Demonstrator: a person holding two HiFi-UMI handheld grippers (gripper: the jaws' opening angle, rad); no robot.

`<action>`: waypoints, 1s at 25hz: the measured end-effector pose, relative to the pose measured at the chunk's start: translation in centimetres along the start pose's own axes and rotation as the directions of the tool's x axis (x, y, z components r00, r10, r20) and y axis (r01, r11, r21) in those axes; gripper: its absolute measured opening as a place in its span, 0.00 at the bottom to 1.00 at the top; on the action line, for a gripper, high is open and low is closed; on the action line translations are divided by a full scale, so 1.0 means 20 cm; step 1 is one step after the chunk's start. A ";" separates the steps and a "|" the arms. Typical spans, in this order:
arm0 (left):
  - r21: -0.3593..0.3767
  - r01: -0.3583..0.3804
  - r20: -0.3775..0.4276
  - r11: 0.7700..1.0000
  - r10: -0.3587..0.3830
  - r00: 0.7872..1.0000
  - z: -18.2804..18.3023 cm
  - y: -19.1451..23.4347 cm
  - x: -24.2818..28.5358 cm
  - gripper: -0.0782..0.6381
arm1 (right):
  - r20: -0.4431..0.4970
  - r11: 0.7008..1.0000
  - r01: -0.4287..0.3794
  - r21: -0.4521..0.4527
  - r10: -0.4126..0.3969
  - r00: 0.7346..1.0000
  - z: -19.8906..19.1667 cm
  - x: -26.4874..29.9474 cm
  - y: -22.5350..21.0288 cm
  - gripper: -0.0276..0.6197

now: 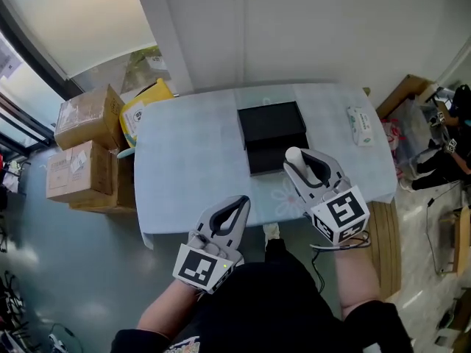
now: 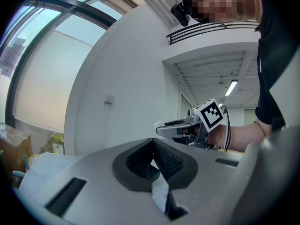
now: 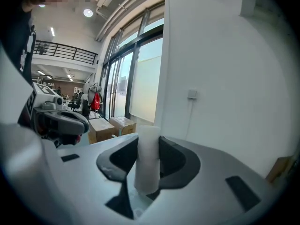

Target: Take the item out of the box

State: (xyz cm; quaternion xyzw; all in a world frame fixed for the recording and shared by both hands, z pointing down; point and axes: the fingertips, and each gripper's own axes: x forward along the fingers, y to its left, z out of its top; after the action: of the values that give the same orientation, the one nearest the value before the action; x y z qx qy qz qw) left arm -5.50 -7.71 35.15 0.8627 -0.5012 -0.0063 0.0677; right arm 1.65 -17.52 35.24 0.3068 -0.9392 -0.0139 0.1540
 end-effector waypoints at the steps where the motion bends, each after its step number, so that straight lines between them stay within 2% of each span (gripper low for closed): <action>1: 0.005 0.007 0.005 1.000 -0.007 1.000 0.01 -0.01 -0.01 0.11 | 0.012 1.000 0.008 0.003 -0.008 1.000 0.02 -0.03 0.02 0.26; 14: 0.041 0.083 0.006 0.996 -0.083 0.997 0.01 -0.16 -0.20 0.11 | 0.108 0.997 0.061 0.045 -0.066 0.992 0.12 -0.35 0.33 0.26; 25: 0.043 0.119 -0.001 0.992 -0.119 0.993 0.00 -0.24 -0.29 0.11 | 0.114 0.991 0.084 0.103 -0.095 0.989 0.07 -0.49 0.47 0.26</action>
State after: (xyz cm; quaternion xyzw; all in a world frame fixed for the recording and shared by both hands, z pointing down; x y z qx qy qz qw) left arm -4.25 -0.40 34.31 0.8923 -0.4488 -0.0002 0.0485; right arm 3.33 -4.26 32.39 0.3544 -0.9315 0.0070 0.0821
